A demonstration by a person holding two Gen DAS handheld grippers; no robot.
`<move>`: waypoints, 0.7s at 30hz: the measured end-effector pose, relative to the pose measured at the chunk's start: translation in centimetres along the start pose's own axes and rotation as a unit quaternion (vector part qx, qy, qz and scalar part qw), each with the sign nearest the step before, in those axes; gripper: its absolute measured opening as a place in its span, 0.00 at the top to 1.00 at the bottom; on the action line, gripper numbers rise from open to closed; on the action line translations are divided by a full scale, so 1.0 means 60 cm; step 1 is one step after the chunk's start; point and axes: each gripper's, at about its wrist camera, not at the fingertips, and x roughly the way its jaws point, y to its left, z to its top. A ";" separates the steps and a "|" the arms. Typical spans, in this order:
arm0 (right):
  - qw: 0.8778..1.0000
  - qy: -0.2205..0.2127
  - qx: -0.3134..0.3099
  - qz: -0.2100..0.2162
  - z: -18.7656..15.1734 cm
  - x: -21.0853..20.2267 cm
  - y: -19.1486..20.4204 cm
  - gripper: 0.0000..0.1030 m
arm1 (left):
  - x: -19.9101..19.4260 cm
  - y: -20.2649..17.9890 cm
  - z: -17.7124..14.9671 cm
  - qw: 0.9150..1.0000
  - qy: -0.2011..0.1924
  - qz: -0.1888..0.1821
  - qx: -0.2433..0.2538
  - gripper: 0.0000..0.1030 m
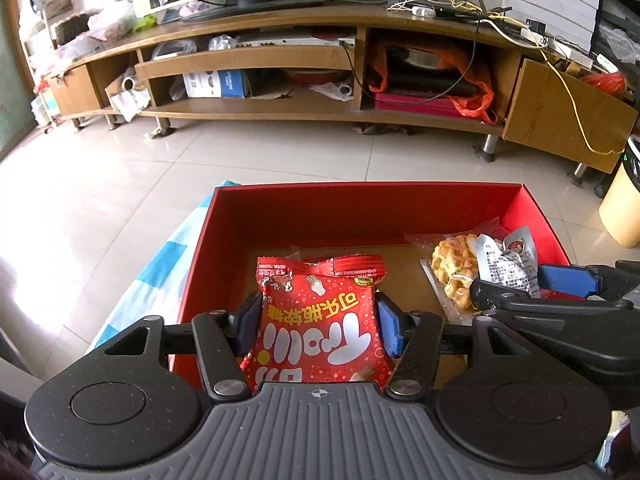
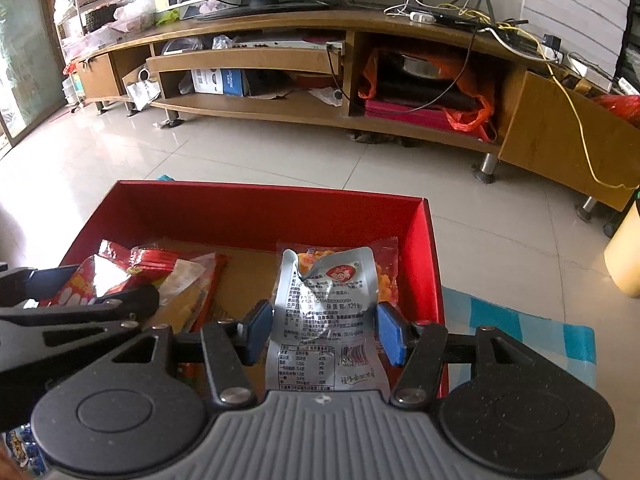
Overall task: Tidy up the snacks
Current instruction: 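Lower the red chips packet into the box and open the left gripper while the right gripper lowers the sachet, then open the right gripper to drop the silver sachet into the box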
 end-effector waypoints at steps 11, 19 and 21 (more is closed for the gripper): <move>1.000 -0.003 0.011 -0.012 0.001 -0.002 -0.005 0.41 | -0.006 0.006 0.006 1.000 -0.011 0.008 -0.005 0.17; 1.000 -0.016 0.013 -0.014 0.004 -0.018 -0.005 0.37 | -0.017 0.012 0.008 1.000 -0.014 0.006 -0.012 0.15; 1.000 -0.019 0.012 -0.013 0.004 -0.025 -0.004 0.37 | -0.023 0.014 0.007 1.000 -0.016 0.004 -0.013 0.15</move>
